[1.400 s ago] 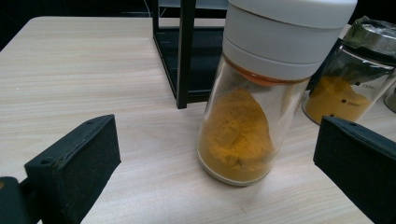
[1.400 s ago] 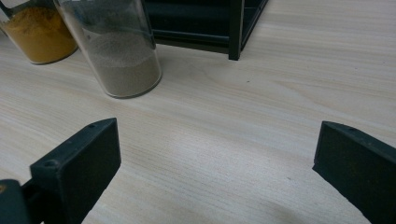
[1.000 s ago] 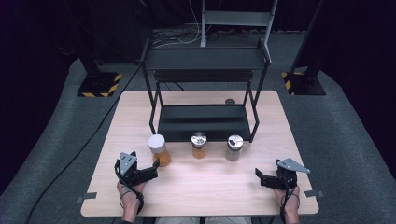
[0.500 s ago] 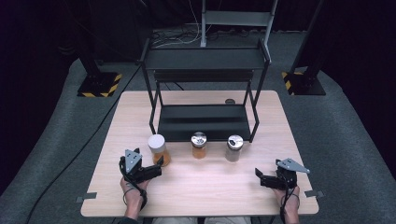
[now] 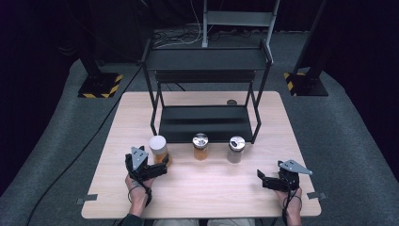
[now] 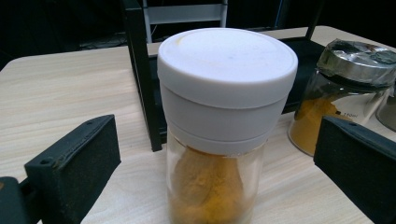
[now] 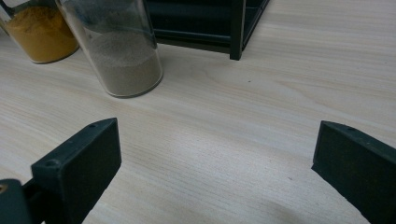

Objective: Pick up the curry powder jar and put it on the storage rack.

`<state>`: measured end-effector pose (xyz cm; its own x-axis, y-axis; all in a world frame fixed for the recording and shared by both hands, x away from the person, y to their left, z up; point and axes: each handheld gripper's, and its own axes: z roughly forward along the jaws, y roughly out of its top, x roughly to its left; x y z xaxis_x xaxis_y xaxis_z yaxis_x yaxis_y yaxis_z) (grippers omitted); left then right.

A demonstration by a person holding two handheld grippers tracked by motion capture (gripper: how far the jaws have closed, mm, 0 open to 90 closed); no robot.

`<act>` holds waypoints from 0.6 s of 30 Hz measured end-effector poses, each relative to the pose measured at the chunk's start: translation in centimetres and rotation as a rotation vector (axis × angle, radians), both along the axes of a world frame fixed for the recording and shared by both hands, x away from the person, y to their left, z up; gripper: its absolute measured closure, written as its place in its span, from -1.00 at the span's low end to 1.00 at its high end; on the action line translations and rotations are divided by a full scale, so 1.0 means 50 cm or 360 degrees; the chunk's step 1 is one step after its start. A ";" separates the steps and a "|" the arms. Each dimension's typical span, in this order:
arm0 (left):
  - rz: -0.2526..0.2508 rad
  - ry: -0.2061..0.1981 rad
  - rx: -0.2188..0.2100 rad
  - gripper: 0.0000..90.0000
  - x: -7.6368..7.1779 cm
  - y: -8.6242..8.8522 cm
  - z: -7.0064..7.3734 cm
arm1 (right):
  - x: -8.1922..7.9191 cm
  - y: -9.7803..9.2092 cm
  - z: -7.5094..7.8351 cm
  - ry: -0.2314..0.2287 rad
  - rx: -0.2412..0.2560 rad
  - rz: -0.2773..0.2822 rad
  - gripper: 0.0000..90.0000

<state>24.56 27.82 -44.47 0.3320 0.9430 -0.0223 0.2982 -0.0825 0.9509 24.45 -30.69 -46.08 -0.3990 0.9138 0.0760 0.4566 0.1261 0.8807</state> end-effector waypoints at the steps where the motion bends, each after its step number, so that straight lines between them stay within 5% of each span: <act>1: -0.0002 0.0001 0.0004 -1.00 0.001 -0.001 0.001 | 0.000 0.000 0.000 -0.0001 -0.0001 0.0001 -1.00; 18: 0.0035 0.0012 0.0044 -0.95 0.019 -0.025 0.002 | 0.000 -0.001 0.000 -0.0001 0.0005 0.0001 -0.99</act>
